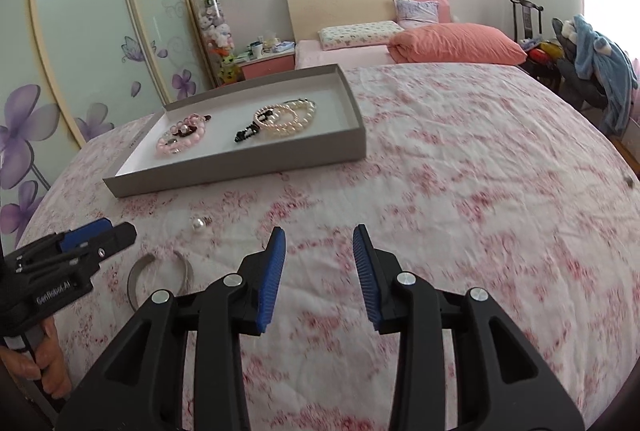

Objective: Organize jewelry
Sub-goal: 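Withdraw both open tools and bring the left tool around the silver cuff bangle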

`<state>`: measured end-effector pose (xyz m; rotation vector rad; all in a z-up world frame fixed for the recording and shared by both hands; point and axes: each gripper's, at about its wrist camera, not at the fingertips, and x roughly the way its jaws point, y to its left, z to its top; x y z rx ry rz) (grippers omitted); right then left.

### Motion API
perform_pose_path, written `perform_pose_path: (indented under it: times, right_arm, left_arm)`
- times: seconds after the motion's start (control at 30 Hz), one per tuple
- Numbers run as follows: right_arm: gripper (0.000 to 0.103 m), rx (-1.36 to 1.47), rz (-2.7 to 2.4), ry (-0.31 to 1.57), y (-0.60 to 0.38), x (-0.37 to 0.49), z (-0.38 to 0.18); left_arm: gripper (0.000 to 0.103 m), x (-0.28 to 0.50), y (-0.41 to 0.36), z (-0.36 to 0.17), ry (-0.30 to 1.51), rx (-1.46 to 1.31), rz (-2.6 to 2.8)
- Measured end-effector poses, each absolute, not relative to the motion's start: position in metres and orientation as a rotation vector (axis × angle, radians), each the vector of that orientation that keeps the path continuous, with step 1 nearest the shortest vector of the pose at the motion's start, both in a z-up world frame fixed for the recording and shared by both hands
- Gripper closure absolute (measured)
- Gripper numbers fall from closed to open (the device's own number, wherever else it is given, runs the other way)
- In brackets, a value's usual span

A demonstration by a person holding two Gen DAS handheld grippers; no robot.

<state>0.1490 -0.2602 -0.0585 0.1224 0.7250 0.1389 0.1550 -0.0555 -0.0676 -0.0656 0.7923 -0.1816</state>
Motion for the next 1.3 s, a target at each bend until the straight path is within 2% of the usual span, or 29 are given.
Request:
perform_pose_path:
  times: [0.2, 0.5, 0.63, 0.7, 0.93, 1.3]
  right_arm:
    - [0.066, 0.132, 0.126, 0.728, -0.267, 0.139, -0.062]
    - [0.066, 0.145, 0.12, 0.746, -0.274, 0.134, -0.068]
    - [0.066, 0.145, 0.119, 0.748, -0.274, 0.135, -0.069]
    - [0.066, 0.145, 0.121, 0.748, -0.274, 0.135, -0.069]
    - [0.066, 0.136, 0.13, 0.75, -0.27, 0.136, -0.067]
    - [0.066, 0.097, 0.171, 0.752, -0.251, 0.142, -0.06]
  left_arm:
    - [0.038, 0.153, -0.079, -0.076, 0.82, -0.012, -0.204]
    - [0.03, 0.16, -0.097, -0.092, 0.901, 0.037, -0.21]
    - [0.03, 0.162, -0.101, -0.096, 0.914, 0.07, -0.177]
    - [0.038, 0.162, -0.099, -0.096, 0.912, 0.072, -0.168]
    - [0.038, 0.168, -0.08, -0.095, 0.917, 0.06, -0.113]
    - [0.038, 0.189, -0.003, -0.091, 0.918, 0.036, 0.074]
